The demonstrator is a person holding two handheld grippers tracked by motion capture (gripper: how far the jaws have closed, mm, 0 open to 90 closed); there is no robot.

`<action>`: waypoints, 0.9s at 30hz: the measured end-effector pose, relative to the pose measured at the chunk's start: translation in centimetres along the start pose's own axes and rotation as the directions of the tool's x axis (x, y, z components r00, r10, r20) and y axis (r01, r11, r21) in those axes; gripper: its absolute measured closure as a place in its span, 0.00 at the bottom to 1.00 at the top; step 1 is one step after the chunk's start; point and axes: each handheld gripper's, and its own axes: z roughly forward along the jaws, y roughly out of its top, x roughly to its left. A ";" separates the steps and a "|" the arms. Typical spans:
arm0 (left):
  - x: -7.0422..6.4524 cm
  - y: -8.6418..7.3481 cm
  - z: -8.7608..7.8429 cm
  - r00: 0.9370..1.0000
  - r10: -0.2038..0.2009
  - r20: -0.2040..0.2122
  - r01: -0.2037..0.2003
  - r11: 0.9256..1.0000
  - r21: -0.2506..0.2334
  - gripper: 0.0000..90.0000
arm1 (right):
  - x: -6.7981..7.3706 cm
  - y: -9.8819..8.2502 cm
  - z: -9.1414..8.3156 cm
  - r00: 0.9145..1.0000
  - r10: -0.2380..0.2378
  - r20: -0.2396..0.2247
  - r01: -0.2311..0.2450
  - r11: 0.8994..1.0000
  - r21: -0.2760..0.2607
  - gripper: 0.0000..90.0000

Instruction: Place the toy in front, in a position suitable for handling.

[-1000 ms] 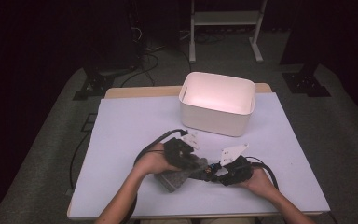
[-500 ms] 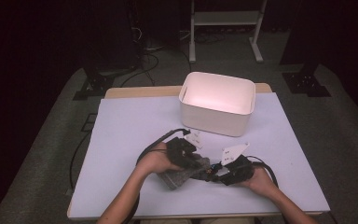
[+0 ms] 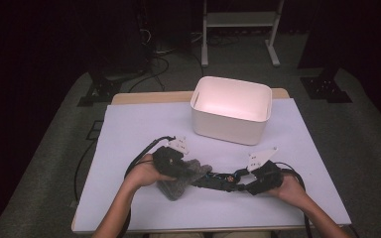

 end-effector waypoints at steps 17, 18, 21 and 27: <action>-0.1 -0.4 0.4 0.999 0.004 0.035 -0.003 0.999 -0.042 0.86 | 1.7 7.5 4.2 0.996 -0.087 -0.002 0.085 0.978 0.190 0.61; 0.0 -0.5 0.3 0.999 0.001 0.040 0.000 0.999 -0.048 0.86 | 1.7 7.5 4.4 0.994 -0.108 0.002 0.105 0.974 0.201 0.62; 0.3 -0.9 -0.2 0.999 -0.009 0.039 0.011 0.999 -0.053 0.86 | 1.4 7.5 4.3 0.994 -0.104 -0.014 0.105 0.974 0.201 0.62; 1.0 -2.3 0.0 0.998 -0.048 0.048 0.051 0.997 -0.061 0.86 | 0.8 6.6 2.8 0.997 -0.072 -0.030 0.076 0.979 0.187 0.65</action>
